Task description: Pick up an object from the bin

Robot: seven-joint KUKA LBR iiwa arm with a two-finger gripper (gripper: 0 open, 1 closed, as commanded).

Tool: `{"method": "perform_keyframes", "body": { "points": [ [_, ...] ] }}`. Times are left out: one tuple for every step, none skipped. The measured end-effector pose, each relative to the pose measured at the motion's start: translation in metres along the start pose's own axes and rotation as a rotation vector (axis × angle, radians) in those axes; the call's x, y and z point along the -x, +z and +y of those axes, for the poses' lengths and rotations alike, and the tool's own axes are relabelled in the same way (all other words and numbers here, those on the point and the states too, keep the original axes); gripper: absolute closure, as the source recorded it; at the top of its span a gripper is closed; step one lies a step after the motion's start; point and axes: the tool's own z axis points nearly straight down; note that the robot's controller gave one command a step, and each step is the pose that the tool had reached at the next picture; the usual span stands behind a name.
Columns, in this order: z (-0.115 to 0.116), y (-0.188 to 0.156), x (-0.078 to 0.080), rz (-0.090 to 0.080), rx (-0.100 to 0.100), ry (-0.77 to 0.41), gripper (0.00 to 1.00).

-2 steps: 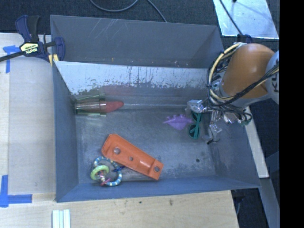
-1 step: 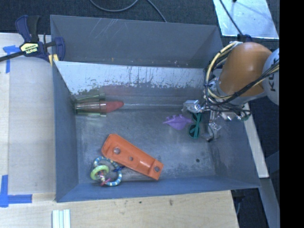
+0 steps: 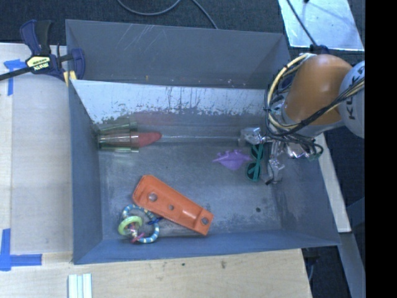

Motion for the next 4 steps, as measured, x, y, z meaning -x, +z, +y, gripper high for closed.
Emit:
{"method": "perform_keyframes", "body": {
  "points": [
    [0.008, 0.004, 0.006, -0.001, -0.001, -0.198, 0.00],
    [0.013, 0.008, 0.020, -0.004, -0.002, -0.352, 0.00],
    [0.020, 0.009, 0.022, -0.003, -0.002, -0.414, 0.00],
    [0.021, 0.008, 0.028, -0.011, -0.005, -0.585, 1.00]
  ]
}}
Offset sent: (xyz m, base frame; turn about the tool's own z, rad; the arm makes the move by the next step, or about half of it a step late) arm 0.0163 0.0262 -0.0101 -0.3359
